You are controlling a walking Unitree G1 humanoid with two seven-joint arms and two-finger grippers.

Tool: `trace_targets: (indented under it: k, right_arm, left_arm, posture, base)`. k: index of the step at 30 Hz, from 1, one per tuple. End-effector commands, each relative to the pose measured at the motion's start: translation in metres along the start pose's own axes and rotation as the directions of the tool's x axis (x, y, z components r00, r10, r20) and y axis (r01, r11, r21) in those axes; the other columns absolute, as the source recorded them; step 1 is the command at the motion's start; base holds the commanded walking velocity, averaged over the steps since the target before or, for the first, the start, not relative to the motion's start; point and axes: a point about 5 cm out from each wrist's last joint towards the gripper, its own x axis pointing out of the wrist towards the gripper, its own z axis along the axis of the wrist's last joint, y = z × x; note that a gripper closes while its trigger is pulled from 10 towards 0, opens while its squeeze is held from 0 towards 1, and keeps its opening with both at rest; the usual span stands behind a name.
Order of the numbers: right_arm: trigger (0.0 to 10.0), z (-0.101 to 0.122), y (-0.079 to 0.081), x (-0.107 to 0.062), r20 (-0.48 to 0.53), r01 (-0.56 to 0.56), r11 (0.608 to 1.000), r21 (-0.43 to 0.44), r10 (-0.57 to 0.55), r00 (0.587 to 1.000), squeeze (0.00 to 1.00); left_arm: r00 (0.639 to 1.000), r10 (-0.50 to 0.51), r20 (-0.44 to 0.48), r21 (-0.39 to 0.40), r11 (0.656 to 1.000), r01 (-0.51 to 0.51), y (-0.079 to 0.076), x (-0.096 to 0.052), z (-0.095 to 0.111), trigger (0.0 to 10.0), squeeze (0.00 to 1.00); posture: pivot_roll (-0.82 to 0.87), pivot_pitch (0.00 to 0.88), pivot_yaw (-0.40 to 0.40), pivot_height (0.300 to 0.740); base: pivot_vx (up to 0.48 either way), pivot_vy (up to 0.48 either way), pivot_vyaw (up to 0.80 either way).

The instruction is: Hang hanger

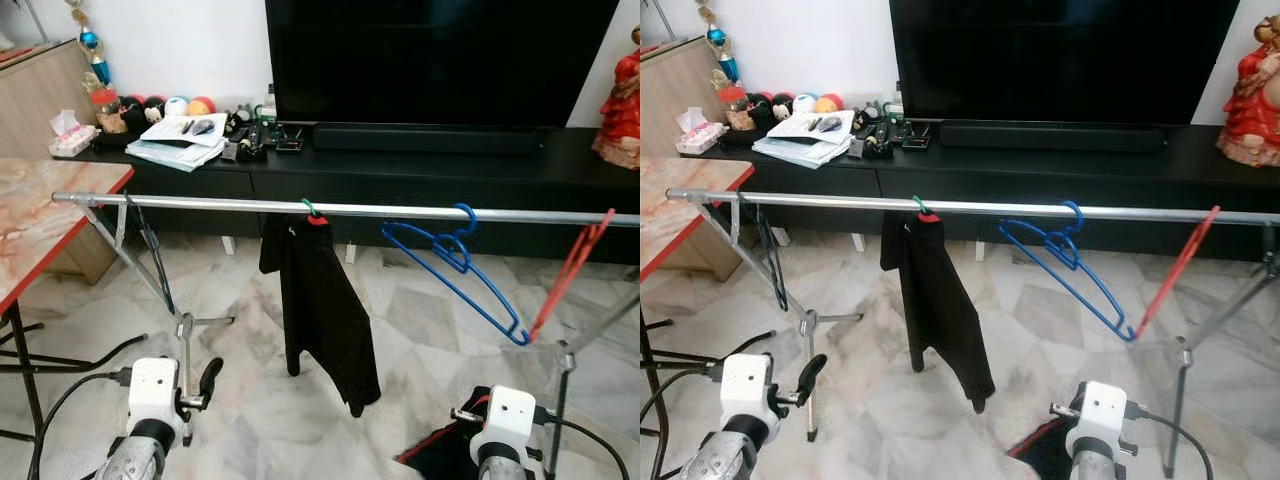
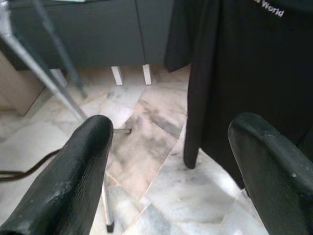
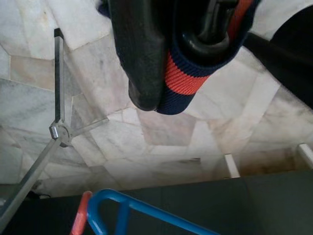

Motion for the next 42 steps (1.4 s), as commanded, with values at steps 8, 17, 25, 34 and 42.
trace_targets:
  k: [8, 17, 25, 34, 42]
  right_arm:
    - [10.0, 0.015, -0.016, -0.005, 0.121, 0.122, 0.993, 0.005, -0.122, 0.985, 0.0]
    - [10.0, 0.007, -0.009, -0.015, 0.109, 0.106, 0.994, 0.008, -0.106, 0.988, 0.0]
    - [10.0, 0.011, -0.007, -0.013, 0.109, 0.106, 0.994, 0.003, -0.106, 0.988, 0.0]
    - [10.0, 0.012, -0.008, -0.013, 0.109, 0.115, 0.993, 0.004, -0.114, 0.987, 0.0]
    - [10.0, 0.005, -0.008, -0.017, 0.081, 0.129, 0.991, 0.014, -0.13, 0.988, 0.0]
  left_arm:
    - [1.0, -0.014, -0.025, 0.016, 1.0, 0.014, -0.003, -0.002, -0.005, 10.0, 0.0]
    - [0.999, -0.018, -0.029, 0.03, 0.999, 0.019, -0.004, -0.002, -0.007, 10.0, 0.0]
    - [0.999, -0.021, -0.026, 0.033, 0.999, 0.022, -0.005, -0.001, -0.007, 10.0, 0.0]
    - [0.999, -0.03, -0.017, 0.035, 0.999, 0.03, -0.007, 0.001, -0.005, 10.0, 0.0]
    - [0.999, -0.031, -0.017, 0.036, 0.999, 0.031, -0.007, 0.001, -0.005, 10.0, 0.0]
  posture:
    - [0.03, 0.037, 0.054, 0.74]
    - [0.03, 0.031, 0.053, 0.74]
    - [0.03, 0.017, 0.054, 0.74]
    - [0.03, 0.005, 0.057, 0.74]
    - [0.03, 0.006, 0.057, 0.74]
  base:
    - [0.0, 0.0, 0.0]
    - [0.0, 0.0, 0.0]
    - [0.0, -0.264, 0.0]
    - [0.0, -0.36, 0.0]
    - [0.0, -0.371, 0.0]
